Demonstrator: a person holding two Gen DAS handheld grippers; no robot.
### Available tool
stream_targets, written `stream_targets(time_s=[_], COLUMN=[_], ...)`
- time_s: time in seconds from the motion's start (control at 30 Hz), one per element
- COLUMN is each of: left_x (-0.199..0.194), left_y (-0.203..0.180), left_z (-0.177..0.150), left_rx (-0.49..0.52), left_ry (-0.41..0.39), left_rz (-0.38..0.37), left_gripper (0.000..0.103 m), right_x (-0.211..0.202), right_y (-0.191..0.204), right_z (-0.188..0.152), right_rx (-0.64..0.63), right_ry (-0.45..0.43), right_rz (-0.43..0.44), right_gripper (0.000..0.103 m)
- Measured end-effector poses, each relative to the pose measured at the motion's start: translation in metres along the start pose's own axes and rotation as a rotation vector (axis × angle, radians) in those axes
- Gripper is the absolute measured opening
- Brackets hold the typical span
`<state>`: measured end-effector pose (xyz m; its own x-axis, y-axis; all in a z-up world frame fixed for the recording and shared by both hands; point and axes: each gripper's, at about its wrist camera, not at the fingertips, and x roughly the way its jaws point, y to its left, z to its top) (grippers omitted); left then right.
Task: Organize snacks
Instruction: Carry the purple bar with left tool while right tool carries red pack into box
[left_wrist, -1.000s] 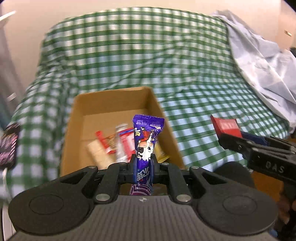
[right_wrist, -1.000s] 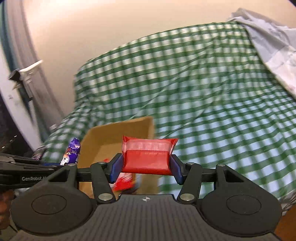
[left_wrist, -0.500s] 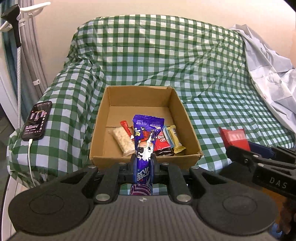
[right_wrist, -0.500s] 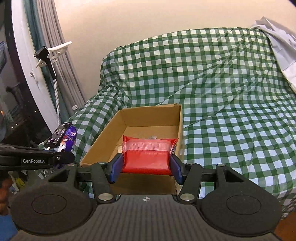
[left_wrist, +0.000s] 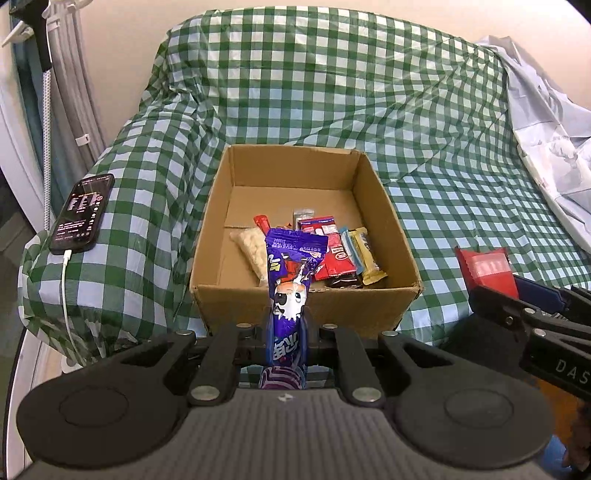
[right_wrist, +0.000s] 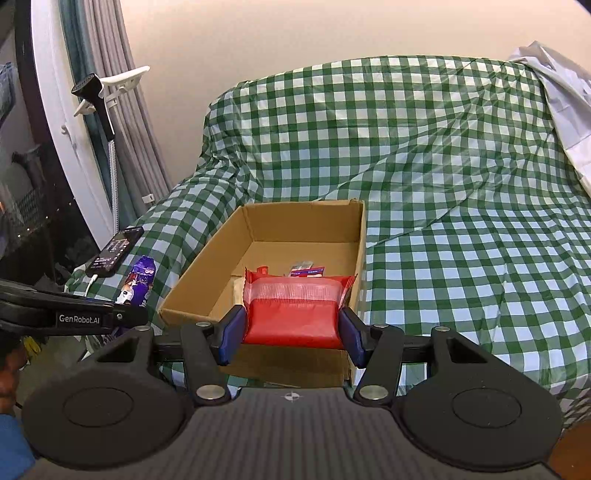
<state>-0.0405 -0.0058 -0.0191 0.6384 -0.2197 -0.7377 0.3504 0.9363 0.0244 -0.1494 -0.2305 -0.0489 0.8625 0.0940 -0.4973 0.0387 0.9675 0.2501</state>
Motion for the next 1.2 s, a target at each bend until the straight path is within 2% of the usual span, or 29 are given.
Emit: stream_targets(time_s=[0.67,1.2], left_x=[0.032,0.072], left_y=[0.003,0.005], left_z=[0.008,0.043], left_rx=[0.001,0.002], left_ry=[0.086,0.14], left_rz=[0.025,0.041], left_gripper=[0.014,0.014], right_x=[0.029,0.07], right_y=[-0.005,-0.015], right_z=[0.002,0.021], right_rx=[-0.013,0.013], right_ry=[0.075,0.126], right_rz=[0.008,0.021], right_gripper=[0.057,0.057])
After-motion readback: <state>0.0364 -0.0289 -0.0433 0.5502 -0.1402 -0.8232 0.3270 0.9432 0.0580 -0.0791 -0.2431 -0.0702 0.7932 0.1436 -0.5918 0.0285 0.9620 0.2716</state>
